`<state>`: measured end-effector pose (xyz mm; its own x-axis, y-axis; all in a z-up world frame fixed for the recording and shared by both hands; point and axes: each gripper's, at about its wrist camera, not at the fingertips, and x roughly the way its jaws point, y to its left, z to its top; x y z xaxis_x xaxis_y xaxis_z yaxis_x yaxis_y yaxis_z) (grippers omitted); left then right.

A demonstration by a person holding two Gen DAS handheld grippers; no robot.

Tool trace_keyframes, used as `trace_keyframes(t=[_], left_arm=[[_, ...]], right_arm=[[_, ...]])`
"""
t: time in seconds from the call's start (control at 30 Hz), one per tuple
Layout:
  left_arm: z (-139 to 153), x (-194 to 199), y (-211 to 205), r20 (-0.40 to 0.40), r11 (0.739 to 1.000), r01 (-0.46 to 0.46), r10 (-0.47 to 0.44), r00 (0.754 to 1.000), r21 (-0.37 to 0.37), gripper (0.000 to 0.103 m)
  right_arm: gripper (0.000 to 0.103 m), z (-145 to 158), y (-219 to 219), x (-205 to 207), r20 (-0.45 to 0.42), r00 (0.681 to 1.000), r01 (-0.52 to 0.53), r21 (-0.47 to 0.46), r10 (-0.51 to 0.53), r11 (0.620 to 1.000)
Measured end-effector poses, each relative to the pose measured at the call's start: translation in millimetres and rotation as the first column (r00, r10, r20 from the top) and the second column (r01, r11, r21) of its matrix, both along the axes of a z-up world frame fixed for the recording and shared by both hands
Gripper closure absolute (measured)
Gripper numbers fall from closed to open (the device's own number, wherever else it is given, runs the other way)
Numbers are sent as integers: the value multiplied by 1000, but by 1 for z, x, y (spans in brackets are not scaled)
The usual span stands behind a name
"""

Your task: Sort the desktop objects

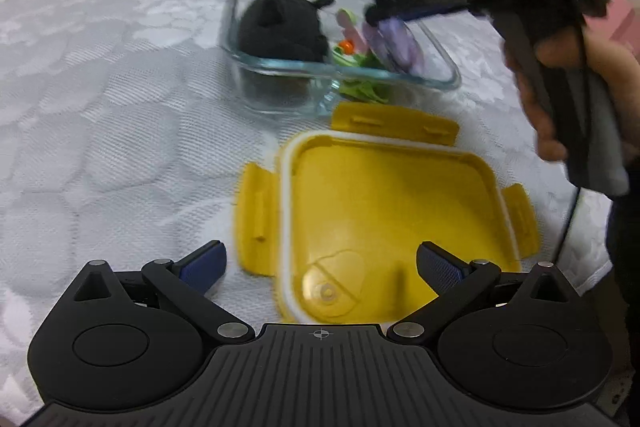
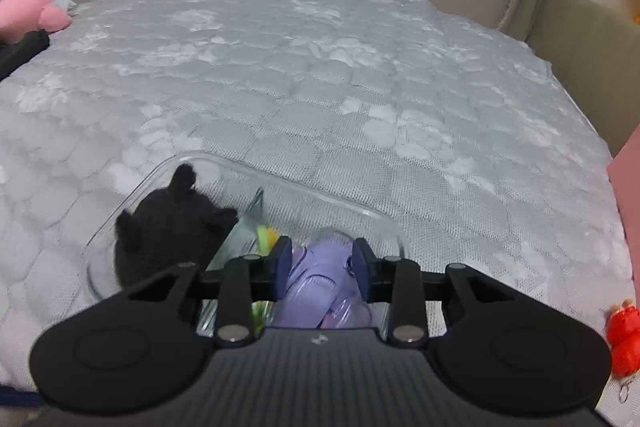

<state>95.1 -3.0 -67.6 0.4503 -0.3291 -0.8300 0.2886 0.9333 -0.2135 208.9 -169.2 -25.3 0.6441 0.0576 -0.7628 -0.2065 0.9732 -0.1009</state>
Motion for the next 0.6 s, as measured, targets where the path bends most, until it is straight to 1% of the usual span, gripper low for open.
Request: trace_keyframes(t=[0.07,0.17,0.2,0.23,0.3,0.37,0.4,0.43,0.5,0.6], left_arm=[[2,4,4,14,1000,-21,21,1000,3,0],[5,11,6,11,999,-31,31,999,-17,0],[6,11,7,8,999,-39,39,999,-24,0],[6,11,9,7,999,-44,44,999,-29,0],[7,8,10,10,999,-39,39,999,-26,0],[7,6,10,11,999,-40,41,999,-16,0],[7,7,10,8,999,-43,43,999,-18,0],[6,7,10,4,999,-45,46,999,-22,0],[5,7,9,-3,999,-43,43,999,-28,0],[4,5,7,-3,1000,-23,23,1000,-16,0]], right_arm=[[66,3,-2,-8,-24,999,-20,6,21,1000],[67,5,-2,-12,-27,999,-31,-2,31,1000],[71,7,-3,-10,-10,1000,-18,9,18,1000],[82,9,-3,-9,7,1000,-5,20,4,1000],[83,14,-6,-5,29,1000,0,80,-2,997],[84,12,-3,2,-2,1000,-20,129,20,991],[88,7,1,8,-28,999,-25,131,29,991],[97,1,5,13,-51,998,-28,125,35,992],[98,-8,10,22,-77,997,-17,139,28,990],[98,-6,4,24,-43,998,49,190,-41,980]])
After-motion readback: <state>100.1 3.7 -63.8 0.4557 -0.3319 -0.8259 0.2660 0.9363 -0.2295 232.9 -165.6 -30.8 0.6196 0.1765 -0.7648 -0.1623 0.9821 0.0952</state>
